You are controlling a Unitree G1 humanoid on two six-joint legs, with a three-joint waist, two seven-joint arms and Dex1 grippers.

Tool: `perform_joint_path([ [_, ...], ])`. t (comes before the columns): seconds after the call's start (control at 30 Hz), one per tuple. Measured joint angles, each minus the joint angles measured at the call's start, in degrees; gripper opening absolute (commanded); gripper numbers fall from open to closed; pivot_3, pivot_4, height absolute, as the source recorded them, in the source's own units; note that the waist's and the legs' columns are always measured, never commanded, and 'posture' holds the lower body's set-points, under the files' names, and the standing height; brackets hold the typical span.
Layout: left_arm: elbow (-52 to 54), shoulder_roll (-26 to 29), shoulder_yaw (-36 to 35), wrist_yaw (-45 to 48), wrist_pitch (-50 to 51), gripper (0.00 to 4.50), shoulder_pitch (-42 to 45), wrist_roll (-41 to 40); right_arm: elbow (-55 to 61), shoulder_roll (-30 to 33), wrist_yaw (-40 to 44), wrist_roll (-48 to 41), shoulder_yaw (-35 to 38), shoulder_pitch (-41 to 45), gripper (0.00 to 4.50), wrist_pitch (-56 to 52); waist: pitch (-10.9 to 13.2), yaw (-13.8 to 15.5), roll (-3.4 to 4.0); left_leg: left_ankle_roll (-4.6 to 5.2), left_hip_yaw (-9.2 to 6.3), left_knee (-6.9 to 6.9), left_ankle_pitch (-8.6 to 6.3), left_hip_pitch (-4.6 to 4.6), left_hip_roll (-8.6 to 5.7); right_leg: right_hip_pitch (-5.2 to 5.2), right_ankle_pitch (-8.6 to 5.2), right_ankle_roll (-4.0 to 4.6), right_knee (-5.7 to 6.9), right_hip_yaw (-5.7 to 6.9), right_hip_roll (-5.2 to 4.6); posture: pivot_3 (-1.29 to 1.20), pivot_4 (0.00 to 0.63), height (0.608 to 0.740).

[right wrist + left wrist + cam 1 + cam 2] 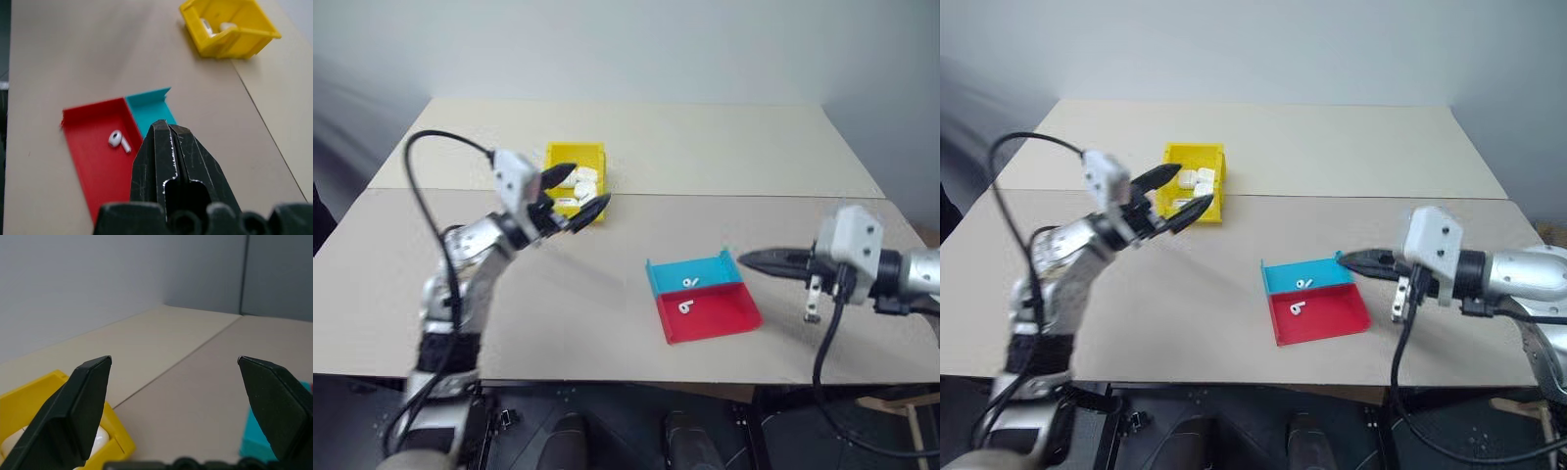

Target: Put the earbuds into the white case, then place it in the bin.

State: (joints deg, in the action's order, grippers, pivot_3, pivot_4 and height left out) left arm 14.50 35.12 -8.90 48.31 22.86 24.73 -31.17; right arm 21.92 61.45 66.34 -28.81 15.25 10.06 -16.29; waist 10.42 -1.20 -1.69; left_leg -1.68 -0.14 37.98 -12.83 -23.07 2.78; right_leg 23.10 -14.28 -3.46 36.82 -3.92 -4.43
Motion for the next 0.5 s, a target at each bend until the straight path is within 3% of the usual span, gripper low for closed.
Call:
perform_joint_path([
  [0.27,9.5,15.2,-11.9,9.6,7.4,4.48,-11.6,-10.4,-6.5,3.2,10.4,1.1,10.2,-6.0,0.00,6.7,0.0,0.5,-0.02,0.00,0.01,-0.01,-0.01,-0.07,0.05,0.04,-0.04,0.02,-0.05,0.03,0.01,0.00,0.150,0.740],
  [0.5,9.4,19.3,-17.4,10.3,10.4,4.48,-12.1,-14.2,-7.7,3.6,12.4,1.1,13.1,-6.9,0.00,7.4,0.0,0.3,-0.01,0.00,0.04,-0.01,-0.01,0.00,0.05,0.02,-0.04,0.04,-0.03,0.01,0.02,0.00,0.150,0.740],
])
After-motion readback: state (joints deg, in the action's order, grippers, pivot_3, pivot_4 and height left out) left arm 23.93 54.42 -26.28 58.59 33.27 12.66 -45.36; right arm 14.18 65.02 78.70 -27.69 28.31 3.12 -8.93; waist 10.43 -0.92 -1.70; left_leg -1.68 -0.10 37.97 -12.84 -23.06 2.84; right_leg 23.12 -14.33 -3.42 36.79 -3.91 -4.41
